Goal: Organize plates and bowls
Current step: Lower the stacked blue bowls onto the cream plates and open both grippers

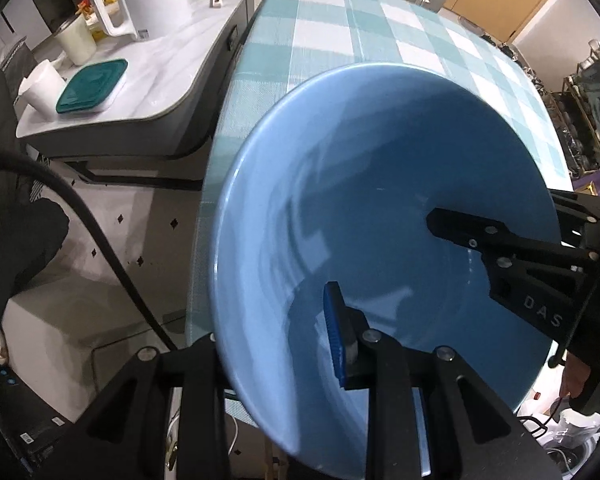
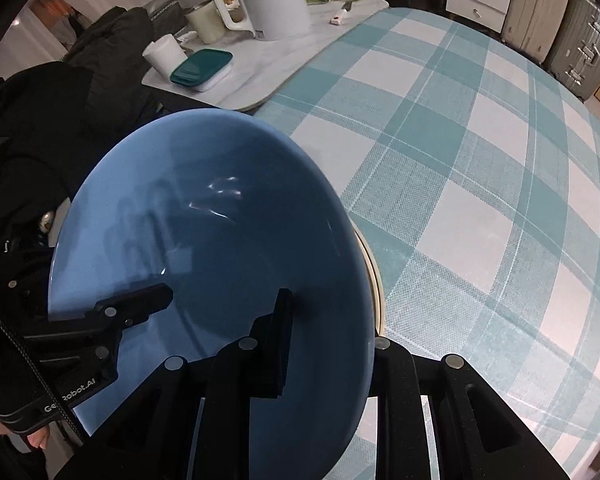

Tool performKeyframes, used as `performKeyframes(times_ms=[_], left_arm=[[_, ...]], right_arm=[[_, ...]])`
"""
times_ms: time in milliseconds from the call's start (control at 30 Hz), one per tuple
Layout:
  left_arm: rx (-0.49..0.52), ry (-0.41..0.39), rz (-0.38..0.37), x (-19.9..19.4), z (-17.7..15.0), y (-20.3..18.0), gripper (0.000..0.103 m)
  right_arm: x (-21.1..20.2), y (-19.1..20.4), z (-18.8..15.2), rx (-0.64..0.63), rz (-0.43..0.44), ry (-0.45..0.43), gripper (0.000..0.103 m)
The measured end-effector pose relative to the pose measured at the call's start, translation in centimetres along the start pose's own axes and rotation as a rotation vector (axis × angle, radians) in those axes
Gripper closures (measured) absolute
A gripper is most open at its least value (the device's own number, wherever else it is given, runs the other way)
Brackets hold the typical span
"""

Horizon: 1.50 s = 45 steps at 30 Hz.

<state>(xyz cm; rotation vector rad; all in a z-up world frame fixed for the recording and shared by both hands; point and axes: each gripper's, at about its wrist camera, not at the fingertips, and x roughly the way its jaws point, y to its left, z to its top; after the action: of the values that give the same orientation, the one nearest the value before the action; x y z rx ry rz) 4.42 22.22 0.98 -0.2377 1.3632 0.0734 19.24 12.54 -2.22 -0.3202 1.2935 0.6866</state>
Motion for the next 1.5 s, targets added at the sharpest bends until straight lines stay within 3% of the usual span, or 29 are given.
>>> performKeyframes(times_ms=[167, 367, 433, 567, 633, 700, 733, 867, 967, 1100, 1167, 1200, 1267, 1300, 1400, 1500], left_arm=[[0.006, -0.024, -0.007, 0.2, -0.2, 0.1, 0.077], [0.001, -0.041, -0.018, 0.3, -0.2, 0.0, 0.067], [0.007, -0.041, -0.001, 0.2, -0.2, -0.2, 0.056], [0.016, -0.067, 0.023, -0.2, -0.2, -0.4, 0.054], [0.031, -0.078, 0.023, -0.4, -0.1, -0.5, 0.054], [0.023, -0.093, 0.064, -0.6, -0.1, -0.2, 0.053], [0.015, -0.098, 0.071, -0.7, -0.1, 0.0, 0.053], [-0.019, -0.134, 0.070, -2.0, -0.3, 0.9, 0.053], [-0.031, -0.210, 0.104, -3.3, -1.2, 1.4, 0.053], [-0.110, -0.312, 0.044, -5.4, -3.3, 2.3, 0.053], [-0.156, -0.424, 0.089, -7.2, -5.3, 1.9, 0.052], [-0.171, -0.461, 0.096, -7.8, -5.9, 1.6, 0.050], [-0.199, -0.557, 0.073, -9.2, -7.8, 0.4, 0.047], [-0.195, -0.593, 0.058, -9.8, -8.4, -0.3, 0.042], [-0.159, -0.736, 0.071, -11.8, -10.7, -3.5, 0.005], [-0.093, -0.852, 0.077, -13.3, -12.8, -6.2, 0.001]], right_arm=[[0.2, -0.3, 0.0, 0.013, 0.000, -0.014, 0.083], [0.1, -0.5, -0.5, 0.018, 0.000, -0.024, 0.083], [0.1, -0.6, -0.6, 0.021, 0.006, -0.015, 0.083], [-0.6, -1.1, -0.5, 0.055, 0.000, -0.022, 0.082], [-1.7, -1.4, -0.3, 0.074, 0.020, -0.056, 0.076], [-2.9, -1.6, -0.5, 0.073, 0.025, -0.101, 0.056], [-3.5, -1.6, -0.6, 0.068, 0.022, -0.124, 0.052], [-5.9, -2.3, -1.6, 0.073, 0.033, -0.203, 0.048], [-8.2, -3.2, -3.3, 0.081, 0.053, -0.273, 0.037], [-11.8, -3.3, -7.0, 0.053, 0.036, -0.420, 0.034], [-13.3, -2.8, -8.9, 0.026, 0.038, -0.487, 0.030], [-14.1, -2.6, -10.1, 0.016, 0.037, -0.523, 0.022], [-15.9, -2.4, -13.0, 0.005, 0.034, -0.611, 0.016], [-16.6, -2.2, -14.2, -0.002, 0.026, -0.645, 0.016], [-18.8, -1.7, -18.2, 0.003, -0.008, -0.763, 0.010], [-20.6, -0.9, -22.0, -0.006, -0.042, -0.894, 0.001]])
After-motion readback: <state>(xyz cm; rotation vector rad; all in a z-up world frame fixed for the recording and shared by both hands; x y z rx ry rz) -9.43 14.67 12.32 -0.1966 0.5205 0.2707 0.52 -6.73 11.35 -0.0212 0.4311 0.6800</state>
